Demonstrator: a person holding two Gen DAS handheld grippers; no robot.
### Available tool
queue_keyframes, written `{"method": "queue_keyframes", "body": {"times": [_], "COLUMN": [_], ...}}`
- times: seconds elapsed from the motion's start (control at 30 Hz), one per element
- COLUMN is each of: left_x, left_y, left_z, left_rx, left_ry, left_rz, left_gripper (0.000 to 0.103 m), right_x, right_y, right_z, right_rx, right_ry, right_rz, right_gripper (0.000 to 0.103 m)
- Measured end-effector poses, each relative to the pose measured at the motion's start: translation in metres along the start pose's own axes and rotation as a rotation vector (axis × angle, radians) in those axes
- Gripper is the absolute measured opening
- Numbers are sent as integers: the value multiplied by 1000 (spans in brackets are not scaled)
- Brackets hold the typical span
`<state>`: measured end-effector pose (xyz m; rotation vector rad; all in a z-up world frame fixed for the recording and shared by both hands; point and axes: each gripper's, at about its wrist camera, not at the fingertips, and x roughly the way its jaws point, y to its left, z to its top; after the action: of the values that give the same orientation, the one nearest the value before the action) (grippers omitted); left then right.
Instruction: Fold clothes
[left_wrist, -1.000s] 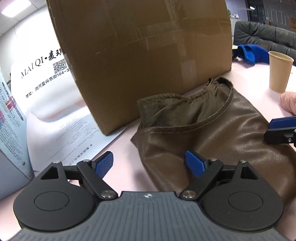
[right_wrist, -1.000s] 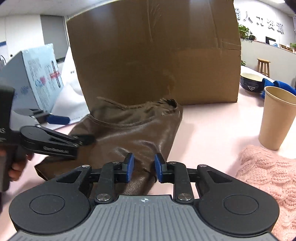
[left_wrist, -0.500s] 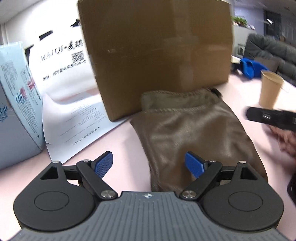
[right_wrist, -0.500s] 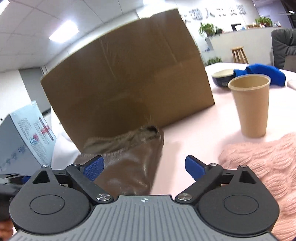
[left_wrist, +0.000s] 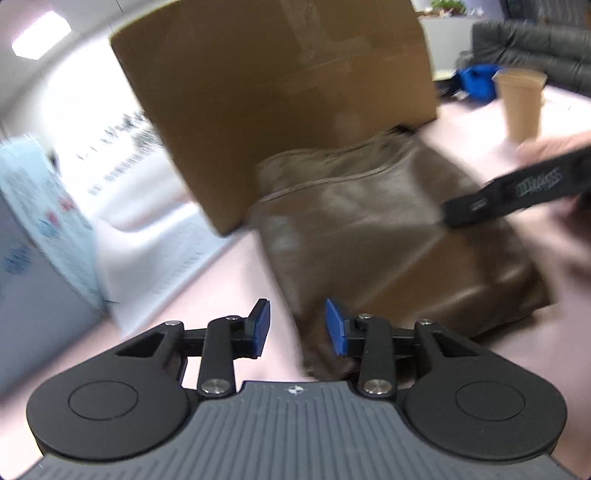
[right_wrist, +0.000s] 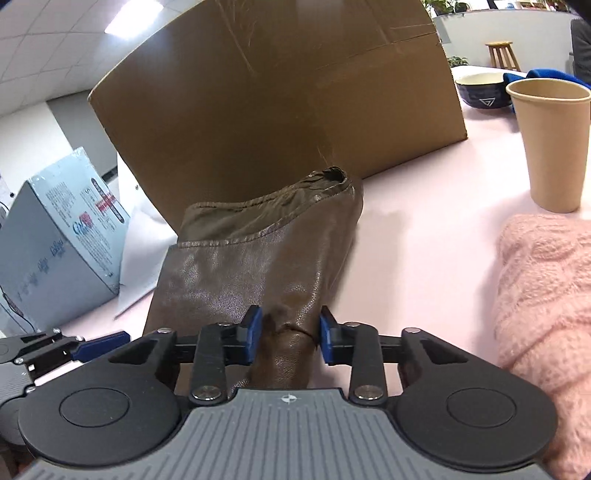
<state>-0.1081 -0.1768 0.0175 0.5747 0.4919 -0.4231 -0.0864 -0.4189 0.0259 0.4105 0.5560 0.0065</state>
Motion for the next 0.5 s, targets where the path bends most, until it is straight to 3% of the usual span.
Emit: {"method": "queue_keyframes", "body": {"times": [0.1,0.27,0.4,0.5], "left_x": [6,13,30,33], "left_y": [0,-2,12,28], "left_z": [-6,-7,3,12], "left_rx": [2,11,-31,-76], "left_ry": [-12,-41,-12,19], "left_rz": [16,42,45,69], "left_gripper": [30,29,32,32], "right_x": [-1,-9,-26,-39], "right_y": [12,9,18,55], "right_z": [-3,-10,-31,-60], "right_rx": [-52,69,233,308], "right_ry": [-8,-4,-72,-176], "right_rz": [-46,-53,-106,-200], "right_gripper": [30,31,27,29]}}
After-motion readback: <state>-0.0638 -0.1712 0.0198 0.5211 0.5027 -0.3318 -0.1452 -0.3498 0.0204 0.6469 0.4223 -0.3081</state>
